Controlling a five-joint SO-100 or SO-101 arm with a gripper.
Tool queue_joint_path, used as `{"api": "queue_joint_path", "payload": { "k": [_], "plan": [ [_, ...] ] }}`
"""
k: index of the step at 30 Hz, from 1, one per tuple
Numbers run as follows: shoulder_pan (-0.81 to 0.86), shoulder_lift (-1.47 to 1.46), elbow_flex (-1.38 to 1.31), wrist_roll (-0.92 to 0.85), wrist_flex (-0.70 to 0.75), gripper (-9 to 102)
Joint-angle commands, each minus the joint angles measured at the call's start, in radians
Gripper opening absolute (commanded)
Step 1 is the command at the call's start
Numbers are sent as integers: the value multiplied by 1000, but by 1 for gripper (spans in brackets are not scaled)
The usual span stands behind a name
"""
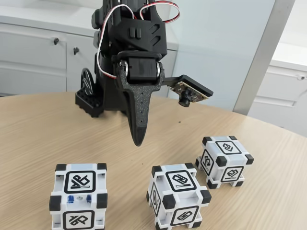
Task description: Stack cubes from left to right.
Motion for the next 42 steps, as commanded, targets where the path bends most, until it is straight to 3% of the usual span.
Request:
{"api": "queue_joint_path", "payload": {
  "k": [1,31,35,42],
  "plan": [
    [-8,51,-9,-43,2,0],
    [5,51,-9,-28,2,0],
    [3,51,-9,-212,-5,0],
    [-9,49,-29,-92,-2,0]
  ]
}}
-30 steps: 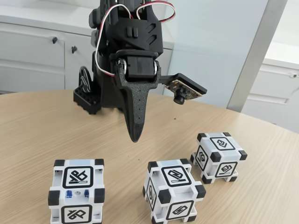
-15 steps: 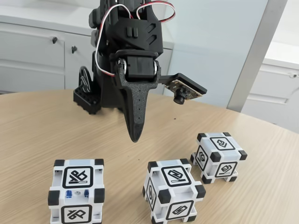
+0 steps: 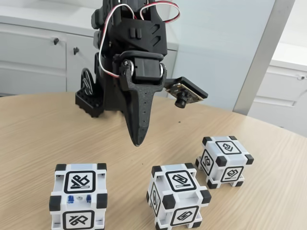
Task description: Stack cubes from left to right.
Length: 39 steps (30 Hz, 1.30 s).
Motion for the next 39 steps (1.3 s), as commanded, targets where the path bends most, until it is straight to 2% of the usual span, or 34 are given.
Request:
{"api": "queue_joint_path", "payload": {
  "k": [1,4,10,15,21,24,26,31,39],
  "plan": [
    [-6,46,-34,40,-11,0],
    [-9,31,-106,61,-11,0],
    [-14,-78,-419,146,5,0],
    [-17,-477,-730,109,5,0],
    [-140,-1005,-1152,-32,20,0],
    [-155,-1150,-1321,-109,63,5],
    [-166,-1215,-1413,-153,100,14],
    [-268,-1256,-1540,-284,170,27],
    [-548,-1292,-1525,-399,250,33]
  ]
}}
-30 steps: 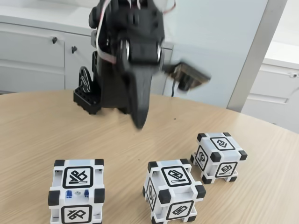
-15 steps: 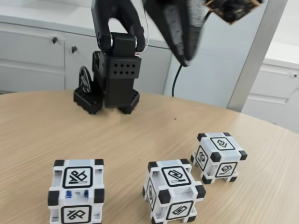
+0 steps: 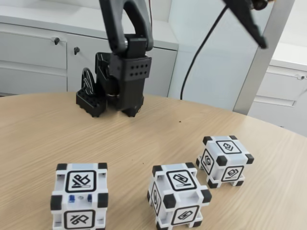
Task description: Stack cubes from left to right.
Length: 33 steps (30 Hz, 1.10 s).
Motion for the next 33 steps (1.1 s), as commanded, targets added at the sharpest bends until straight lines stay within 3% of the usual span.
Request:
{"api": "queue_joint_path", "payload": {
  "k": [1,10,23,33],
  "plan": [
    [-66,-31,-44,-60,51,34],
    [-89,-302,-46,-242,233,34],
    [-75,-560,-46,-428,227,35],
    [-72,-583,-48,-442,221,35]
  ]
}}
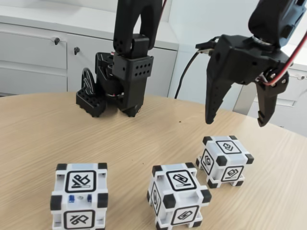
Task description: Stack cubes from left to right.
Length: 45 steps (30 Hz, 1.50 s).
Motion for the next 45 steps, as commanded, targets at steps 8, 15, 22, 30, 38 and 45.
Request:
{"api": "queue_joint_path", "payload": {
  "k": [8,15,22,30,38,45],
  "plan": [
    [12,-32,-41,20,-6,35],
    [14,-178,-41,32,-6,34],
    [14,-206,-41,46,-9,34],
    [14,-206,-41,54,-9,34],
    [44,-207,-41,104,-120,34],
    [124,-207,-41,60,-137,34]
  ]
}}
